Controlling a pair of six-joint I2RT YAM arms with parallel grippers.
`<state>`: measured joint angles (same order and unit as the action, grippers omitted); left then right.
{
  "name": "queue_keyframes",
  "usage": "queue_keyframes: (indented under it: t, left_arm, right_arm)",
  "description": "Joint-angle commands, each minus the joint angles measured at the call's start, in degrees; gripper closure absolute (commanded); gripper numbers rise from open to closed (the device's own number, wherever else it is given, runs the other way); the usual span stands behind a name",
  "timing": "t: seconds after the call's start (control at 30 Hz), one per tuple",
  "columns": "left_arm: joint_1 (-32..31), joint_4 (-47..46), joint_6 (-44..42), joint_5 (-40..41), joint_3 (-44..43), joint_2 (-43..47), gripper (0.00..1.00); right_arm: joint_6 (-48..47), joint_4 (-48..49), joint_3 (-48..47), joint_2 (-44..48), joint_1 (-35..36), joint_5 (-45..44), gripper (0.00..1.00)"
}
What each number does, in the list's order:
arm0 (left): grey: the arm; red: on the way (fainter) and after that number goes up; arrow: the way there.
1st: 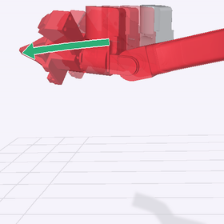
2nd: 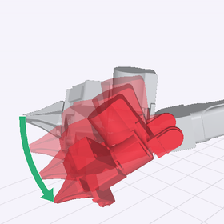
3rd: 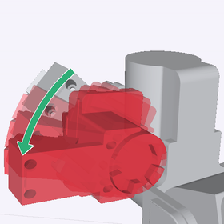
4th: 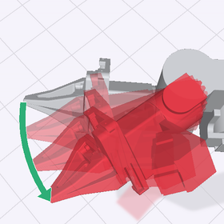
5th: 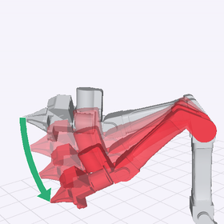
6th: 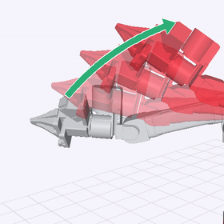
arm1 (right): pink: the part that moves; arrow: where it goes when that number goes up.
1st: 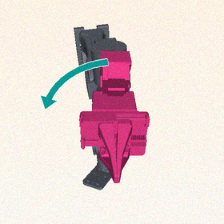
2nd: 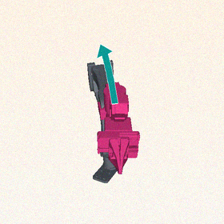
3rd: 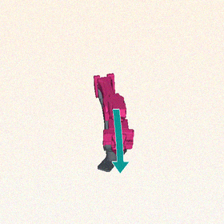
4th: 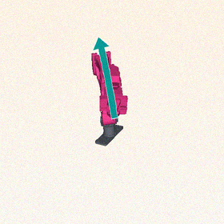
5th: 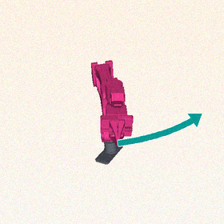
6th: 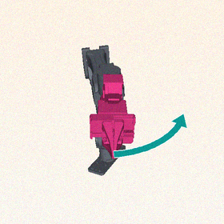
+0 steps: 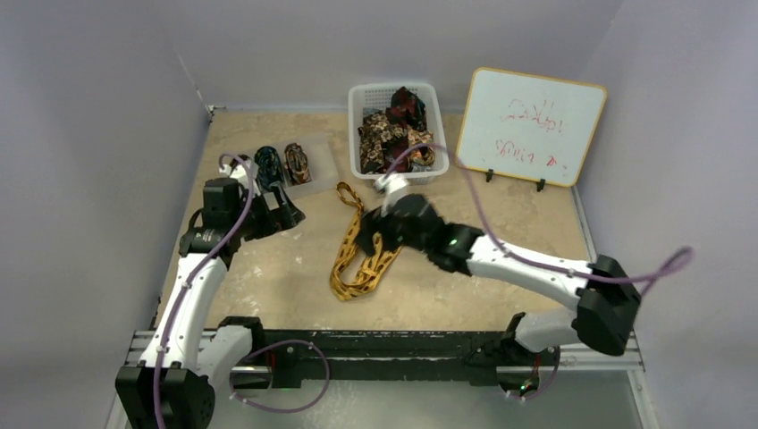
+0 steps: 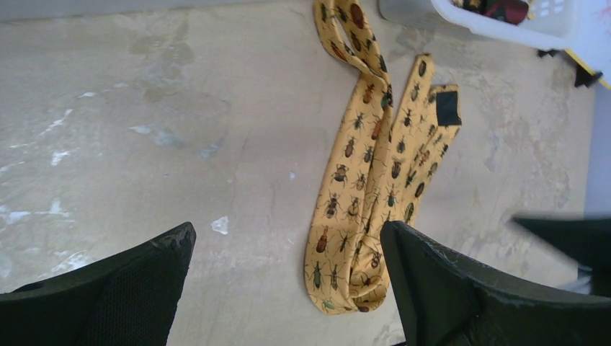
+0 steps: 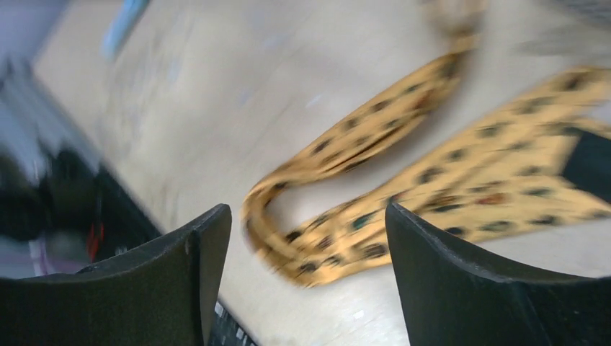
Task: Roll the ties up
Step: Place the tie at the center of the board, then flatten out the tie at the center of the board.
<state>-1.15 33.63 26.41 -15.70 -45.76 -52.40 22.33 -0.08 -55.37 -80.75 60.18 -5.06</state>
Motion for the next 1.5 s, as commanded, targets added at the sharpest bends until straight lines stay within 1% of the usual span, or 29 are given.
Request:
queue_keyframes:
  t: [0.0,0.1,0.17,0.2,0.27,0.3,0.47,0.57,0.67,0.8,0.9,1.0,1.1,1.2,1.3,1.47]
  left_arm:
    - [0.18,-4.26,-2.73,-9.09,1.26,-1.44,0.00]
    - [0.12,-5.12,-3.33,-11.44,1.67,-2.50,0.00]
    - [-0.22,-6.26,-3.47,-13.74,2.27,-3.47,0.01]
    - [-0.45,-6.97,-3.55,-16.02,2.61,-4.36,0.02]
    - [-1.17,-7.25,-3.87,-18.11,2.58,-6.68,0.03]
    - [-2.60,-6.68,-4.03,-17.45,2.13,-7.80,0.04]
    - [-8.00,-5.20,-4.33,-13.33,1.30,-10.22,0.05]
    - [-8.17,-4.64,-4.34,-10.08,0.91,-9.69,0.05]
    - [-8.17,-4.58,-4.35,-9.78,0.93,-9.60,0.05]
    - [-8.17,-3.85,-4.27,-8.40,0.56,-10.20,0.05]
    - [-8.17,-3.66,-4.27,-7.86,0.41,-10.56,0.05]
    - [-8.17,-3.35,-4.27,-7.17,0.15,-10.79,0.05]
    - [-8.17,-3.13,-4.18,-6.64,0.22,-10.38,0.05]
    - [-8.17,-3.05,-3.99,-6.21,0.22,-10.18,0.05]
    - [-8.17,-2.97,-4.06,-6.18,0.03,-10.50,0.05]
    - [-8.17,-2.75,-4.09,-5.65,-0.09,-10.34,0.05]
  right_arm:
    - [13.68,2.58,6.29,5.18,-12.60,-5.53,0.19]
    - [20.55,1.89,7.89,2.03,-17.00,-5.61,0.14]
    - [25.35,4.46,9.28,-0.39,-17.57,-6.11,0.08]
    - [27.52,6.27,9.89,-1.91,-17.99,-5.47,0.07]
    - [29.57,7.90,9.35,-5.44,-18.23,-5.42,0.07]
    - [30.06,7.87,8.36,-7.47,-18.26,-6.06,0.08]
    - [27.89,7.77,1.89,-16.24,-18.26,-8.37,0.15]
    - [26.82,5.31,-2.61,-19.52,-18.26,-12.27,0.16]
    - [26.95,1.56,-5.45,-22.25,-18.26,-15.71,0.17]
    - [26.86,-4.10,-8.51,-25.37,-17.72,-22.75,0.21]
    - [24.93,-5.50,-10.62,-27.07,-16.03,-25.54,0.20]
    - [24.58,-8.09,-13.40,-28.93,-13.96,-28.01,0.15]
    - [25.34,-10.36,-14.63,-29.19,-13.52,-29.95,0.15]
    - [26.69,-10.88,-13.36,-25.82,-13.17,-32.89,0.14]
    - [23.95,-9.18,-13.21,-23.75,-12.96,-31.77,0.15]
    - [22.44,-9.74,-15.82,-25.93,-11.39,-30.29,0.13]
